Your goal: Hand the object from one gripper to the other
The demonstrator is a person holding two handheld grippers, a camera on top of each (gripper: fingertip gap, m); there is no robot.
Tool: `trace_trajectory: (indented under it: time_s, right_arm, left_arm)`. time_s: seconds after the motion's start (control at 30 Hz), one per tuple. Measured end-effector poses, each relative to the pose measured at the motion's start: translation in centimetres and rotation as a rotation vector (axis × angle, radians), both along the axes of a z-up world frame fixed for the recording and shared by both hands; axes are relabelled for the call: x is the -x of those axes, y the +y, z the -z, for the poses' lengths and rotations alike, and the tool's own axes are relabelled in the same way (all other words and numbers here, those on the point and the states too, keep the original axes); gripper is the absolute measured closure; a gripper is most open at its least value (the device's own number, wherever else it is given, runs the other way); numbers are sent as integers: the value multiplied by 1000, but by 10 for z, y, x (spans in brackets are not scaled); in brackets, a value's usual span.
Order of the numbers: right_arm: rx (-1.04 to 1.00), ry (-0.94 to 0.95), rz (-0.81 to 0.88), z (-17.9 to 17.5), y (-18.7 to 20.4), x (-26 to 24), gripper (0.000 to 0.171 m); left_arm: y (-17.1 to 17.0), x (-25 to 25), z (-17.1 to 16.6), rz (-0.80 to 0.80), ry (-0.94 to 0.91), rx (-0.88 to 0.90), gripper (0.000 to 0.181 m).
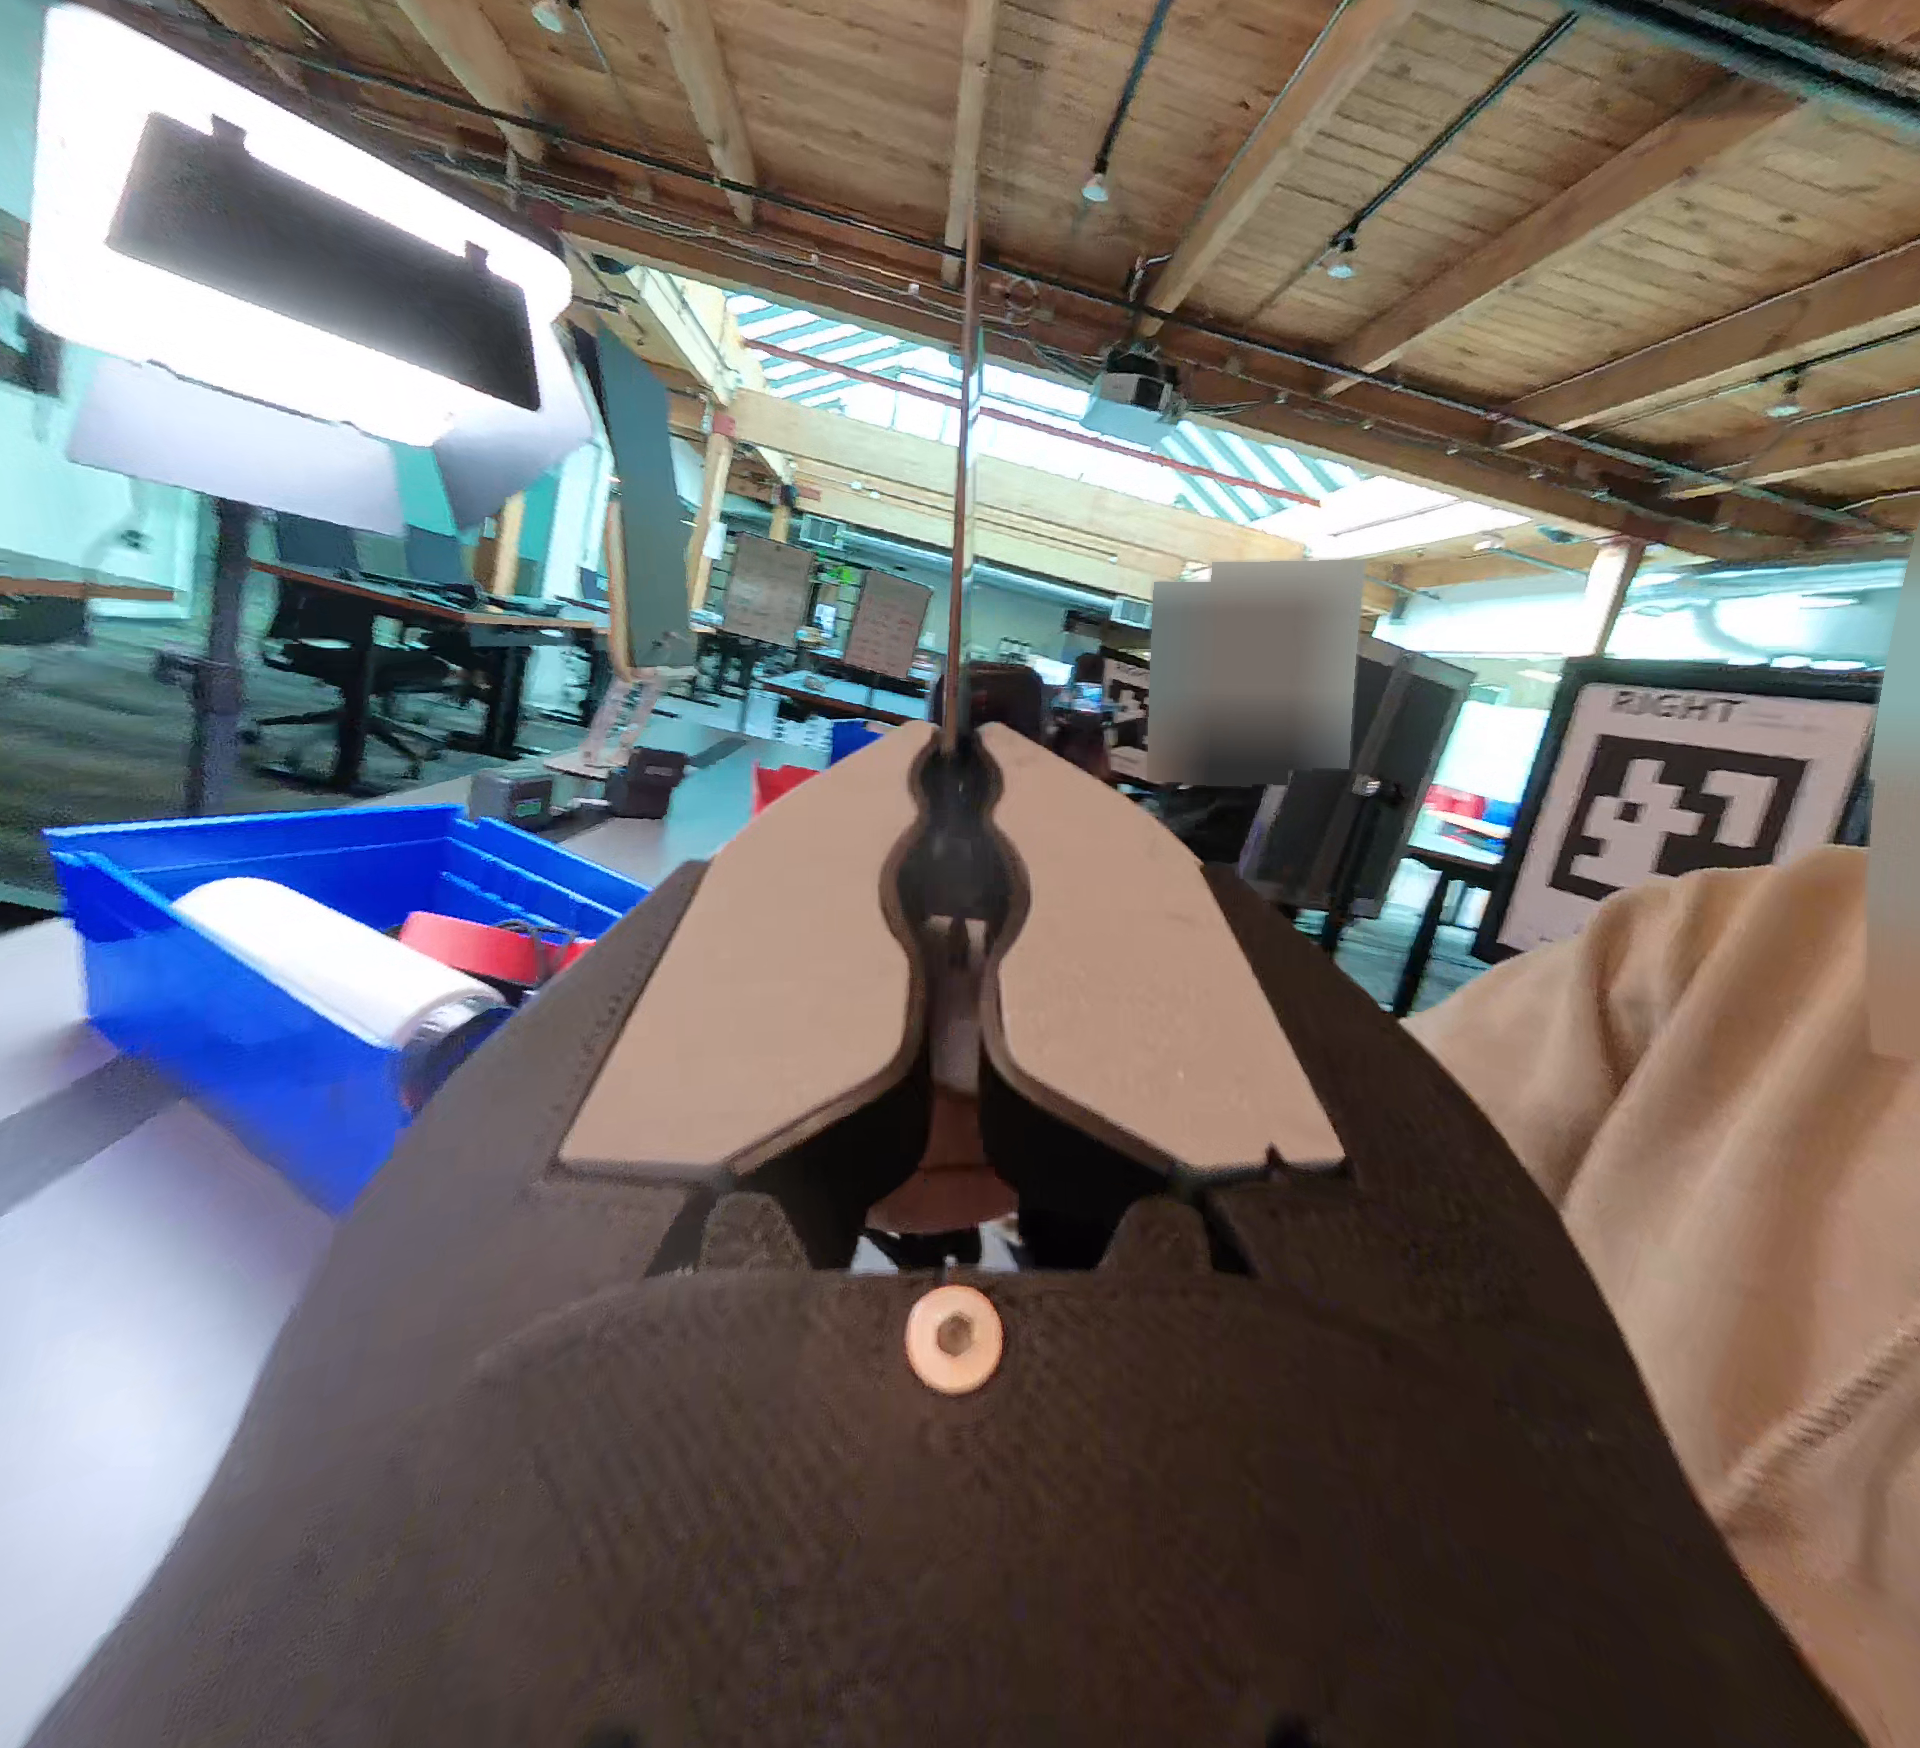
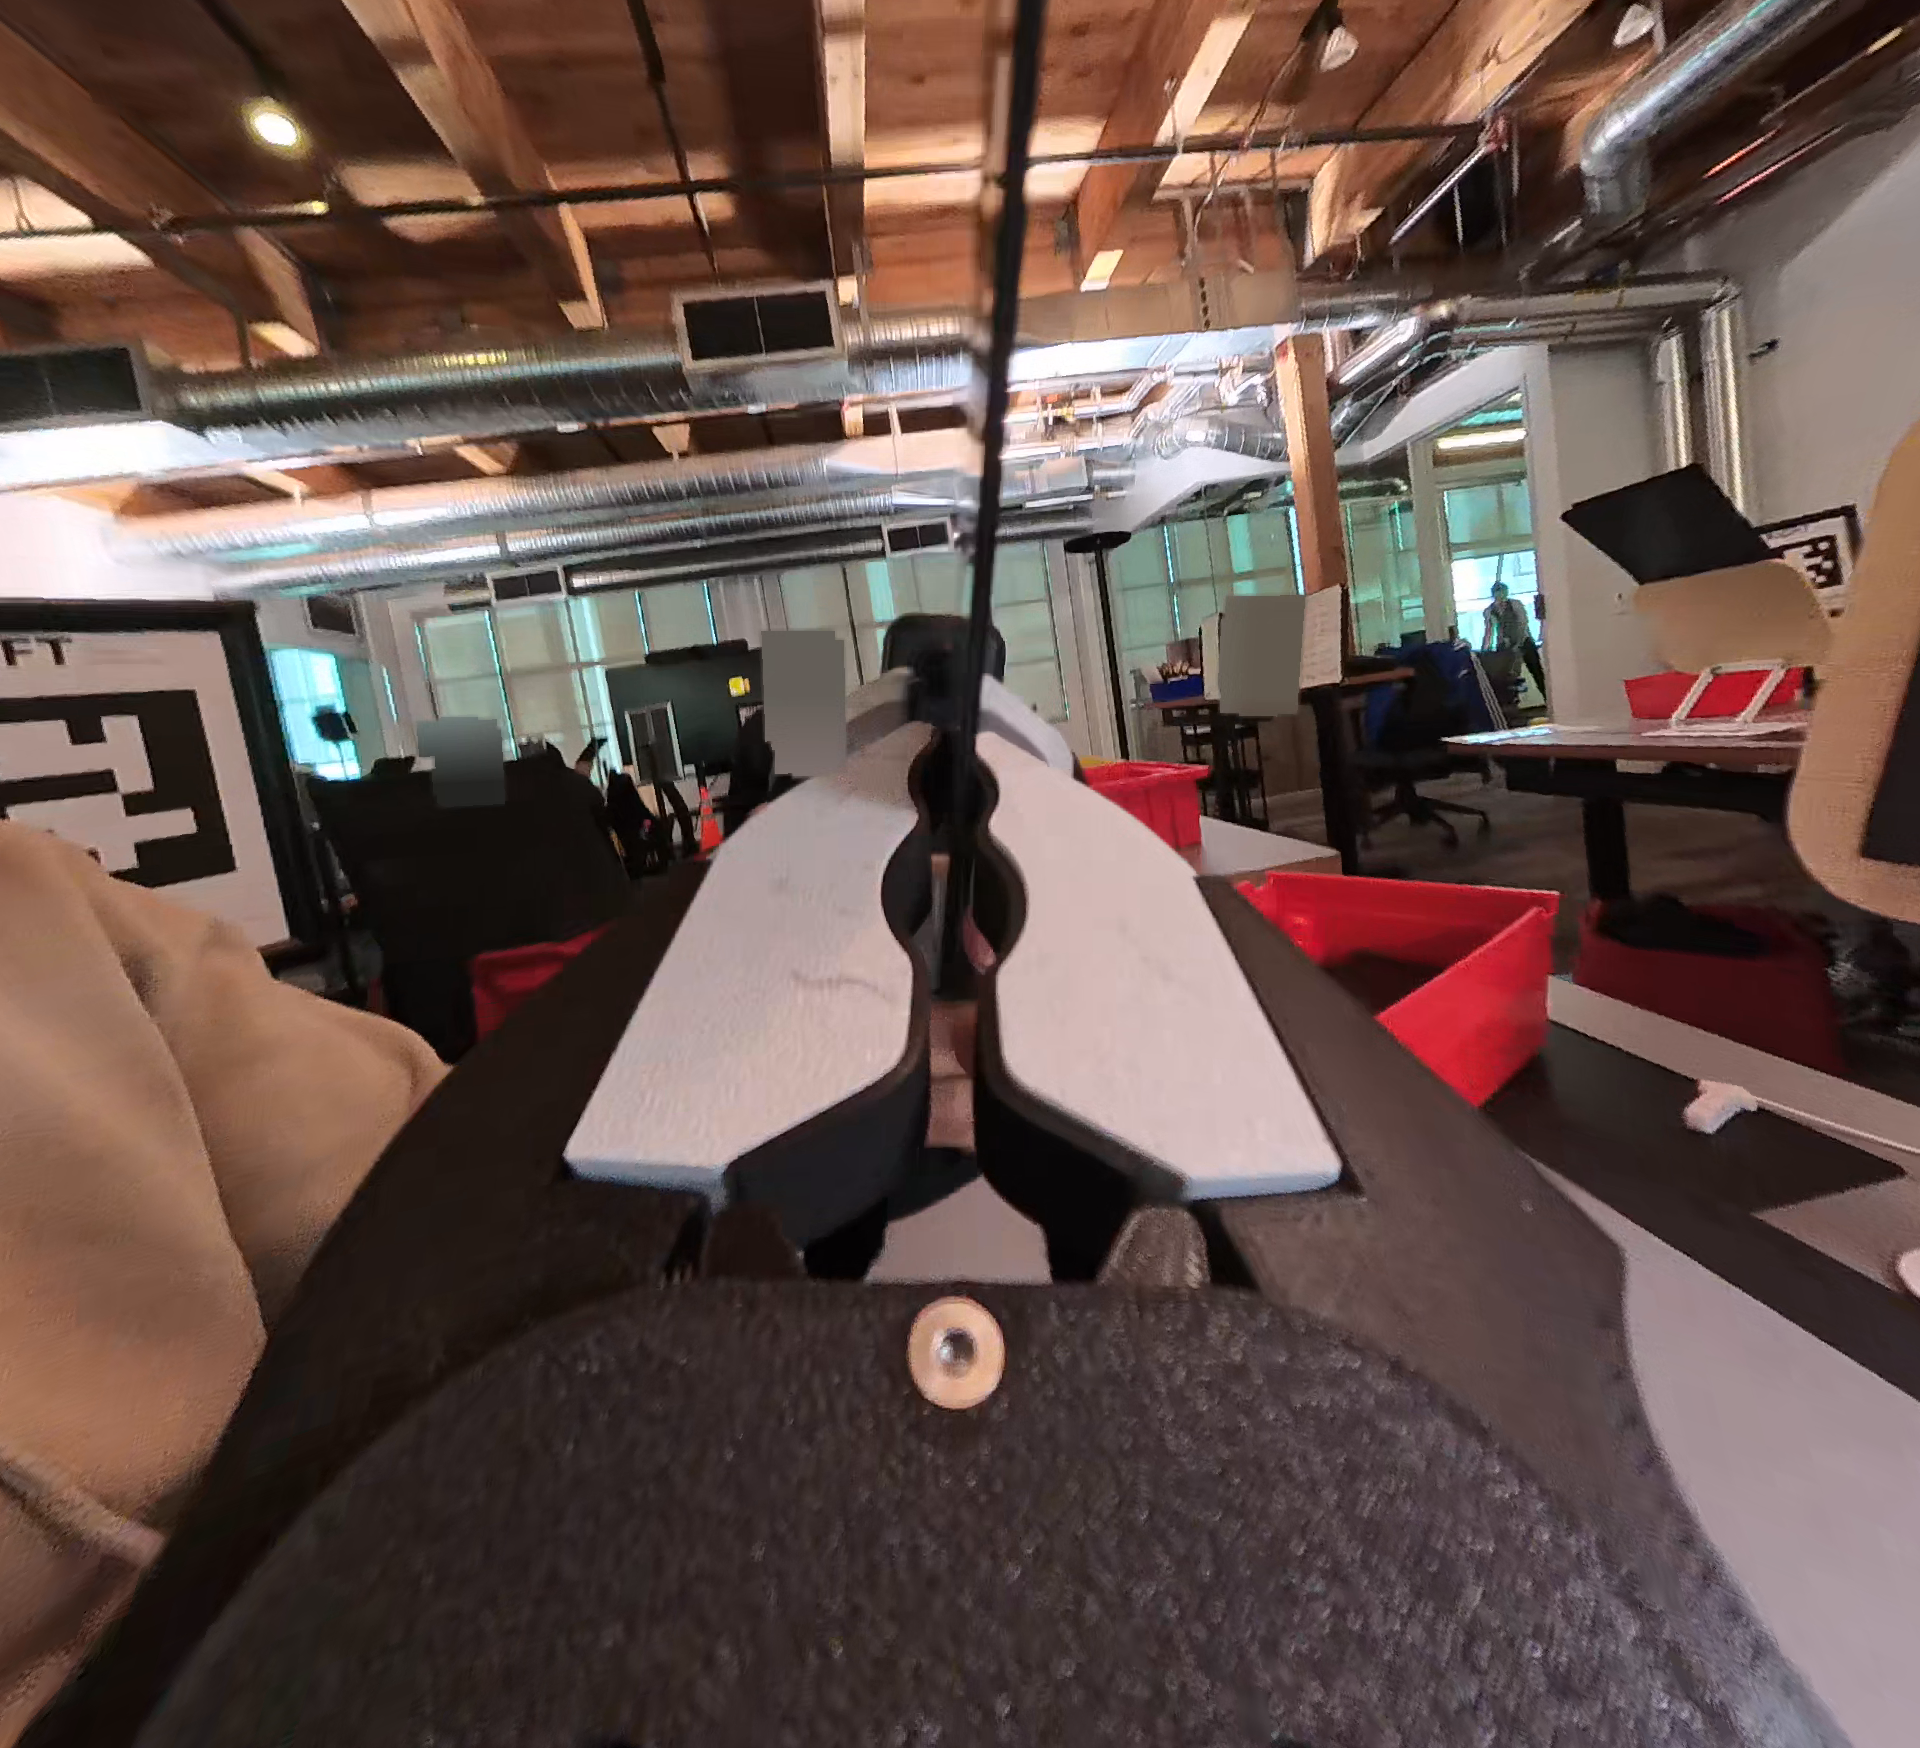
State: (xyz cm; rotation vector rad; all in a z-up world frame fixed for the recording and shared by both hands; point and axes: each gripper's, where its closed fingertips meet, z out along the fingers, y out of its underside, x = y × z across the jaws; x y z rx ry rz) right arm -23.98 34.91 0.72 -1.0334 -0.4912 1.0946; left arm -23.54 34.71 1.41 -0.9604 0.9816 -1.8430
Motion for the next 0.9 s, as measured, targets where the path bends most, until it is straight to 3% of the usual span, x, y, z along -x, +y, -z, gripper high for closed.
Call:
trace_trajectory:
  time_s: [0.23, 0.37, 0.43, 0.53, 0.57, 0.9]
  right_arm:
    - [14, -78, 67, -2, 6, -12, 160]
    - [9, -107, 65, -4, 4, -13, 168]
    - [-2, -37, 57, -10, 1, -13, 169]
    - [-14, 21, 60, -14, -1, -13, 169]
    - [-3, 13, 45, -12, -1, -10, 170]
    - [35, 128, 35, -23, 2, -33, 168]
  left_arm:
    - [16, 12, -3, -34, 49, -10, 179]
    - [19, 13, -5, -30, 18, 27, 177]
    - [19, 13, -6, -28, -32, 53, 157]
    - [5, 2, 5, 34, 6, 43, 165]
    - [2, -1, 6, 25, 5, 30, 178]
    - [18, 14, -7, -2, -68, 104, 178]
